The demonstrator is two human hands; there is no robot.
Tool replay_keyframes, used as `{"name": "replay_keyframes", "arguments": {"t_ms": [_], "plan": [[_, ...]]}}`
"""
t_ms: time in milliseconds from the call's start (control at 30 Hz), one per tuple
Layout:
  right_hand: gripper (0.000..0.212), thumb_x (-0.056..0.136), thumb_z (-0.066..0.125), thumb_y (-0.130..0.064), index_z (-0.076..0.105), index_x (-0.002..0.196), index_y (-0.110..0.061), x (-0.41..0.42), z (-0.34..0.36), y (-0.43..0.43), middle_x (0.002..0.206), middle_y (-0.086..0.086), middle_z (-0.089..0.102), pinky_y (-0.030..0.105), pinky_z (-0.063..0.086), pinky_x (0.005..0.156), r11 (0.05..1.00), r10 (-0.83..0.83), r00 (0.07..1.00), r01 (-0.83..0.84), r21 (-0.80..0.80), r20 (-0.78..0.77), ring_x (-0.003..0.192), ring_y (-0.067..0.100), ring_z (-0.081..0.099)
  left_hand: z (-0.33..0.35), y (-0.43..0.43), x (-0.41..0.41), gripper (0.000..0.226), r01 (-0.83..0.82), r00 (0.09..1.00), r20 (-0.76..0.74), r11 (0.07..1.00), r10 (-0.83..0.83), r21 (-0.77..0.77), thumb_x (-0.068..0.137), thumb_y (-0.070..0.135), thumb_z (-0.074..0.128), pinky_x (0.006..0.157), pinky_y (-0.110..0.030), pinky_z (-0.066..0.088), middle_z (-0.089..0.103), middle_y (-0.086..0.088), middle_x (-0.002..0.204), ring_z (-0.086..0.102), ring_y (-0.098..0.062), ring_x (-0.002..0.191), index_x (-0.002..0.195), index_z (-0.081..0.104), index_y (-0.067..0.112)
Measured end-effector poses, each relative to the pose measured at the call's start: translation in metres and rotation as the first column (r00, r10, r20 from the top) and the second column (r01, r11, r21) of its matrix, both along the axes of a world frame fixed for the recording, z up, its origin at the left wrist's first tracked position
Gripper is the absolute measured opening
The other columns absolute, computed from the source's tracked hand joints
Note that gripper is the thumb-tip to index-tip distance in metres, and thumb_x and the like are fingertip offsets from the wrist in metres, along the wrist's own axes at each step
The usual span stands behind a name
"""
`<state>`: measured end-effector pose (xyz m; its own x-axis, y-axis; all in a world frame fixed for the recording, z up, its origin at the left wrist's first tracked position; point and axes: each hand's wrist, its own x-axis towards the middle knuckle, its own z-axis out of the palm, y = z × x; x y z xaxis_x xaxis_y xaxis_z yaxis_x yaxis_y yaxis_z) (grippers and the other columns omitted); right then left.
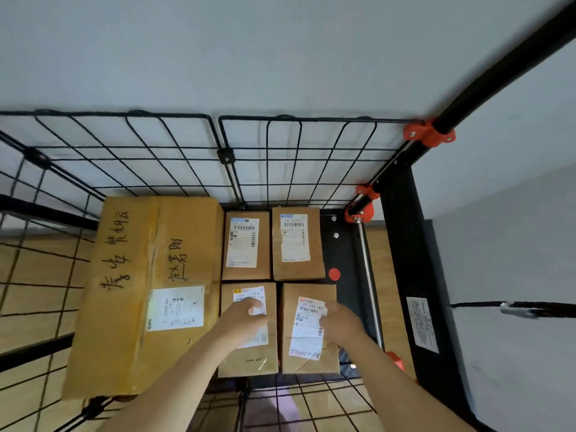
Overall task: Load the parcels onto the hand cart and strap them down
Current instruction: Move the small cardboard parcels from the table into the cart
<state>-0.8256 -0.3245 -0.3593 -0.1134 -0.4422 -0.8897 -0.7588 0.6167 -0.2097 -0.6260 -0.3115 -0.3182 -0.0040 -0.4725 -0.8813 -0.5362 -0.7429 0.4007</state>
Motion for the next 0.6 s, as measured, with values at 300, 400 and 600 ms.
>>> {"name": "replay_keyframes", "arguments": {"t_ms": [300, 400, 600], "plan": [[0.032, 0.095, 0.040, -0.015, 0.058, 0.121, -0.020, 0.082, 0.133, 0.018, 0.108, 0.003, 0.061, 0.026, 0.046, 0.080, 0.956, 0.167, 0.986, -0.161, -0.245, 0.003, 0.095, 0.021, 0.058, 0.111, 0.028, 0.083, 0.026, 0.093, 0.995, 0.061, 0.961, -0.080, -0.262, 0.094, 0.027, 0.049, 0.061, -0.021, 0.044, 0.050, 0.006, 0.119, 0.054, -0.007, 0.068, 0.120, 0.053, 0.025], [0.038, 0.094, 0.043, -0.014, 0.055, 0.130, -0.023, 0.123, 0.179, 0.037, 0.126, -0.001, 0.060, 0.020, 0.048, 0.077, 0.926, 0.130, 0.987, -0.089, -0.367, 0.089, 0.103, 0.016, 0.058, 0.152, 0.048, 0.116, 0.036, 0.091, 0.995, 0.082, 0.927, -0.065, -0.365, 0.096, 0.027, 0.050, 0.072, -0.016, 0.045, 0.048, 0.009, 0.129, 0.052, -0.011, 0.110, 0.132, 0.048, 0.024], [0.038, 0.092, 0.042, -0.009, 0.060, 0.123, -0.021, 0.207, 0.265, 0.074, 0.126, -0.003, 0.061, 0.020, 0.045, 0.081, 0.831, 0.237, 0.958, -0.115, -0.544, 0.160, 0.109, 0.014, 0.057, 0.236, 0.099, 0.185, 0.042, 0.154, 0.980, 0.191, 0.815, -0.054, -0.559, 0.095, 0.023, 0.051, 0.100, -0.025, 0.041, 0.046, 0.005, 0.140, 0.047, -0.011, 0.124, 0.137, 0.045, 0.023]]}}
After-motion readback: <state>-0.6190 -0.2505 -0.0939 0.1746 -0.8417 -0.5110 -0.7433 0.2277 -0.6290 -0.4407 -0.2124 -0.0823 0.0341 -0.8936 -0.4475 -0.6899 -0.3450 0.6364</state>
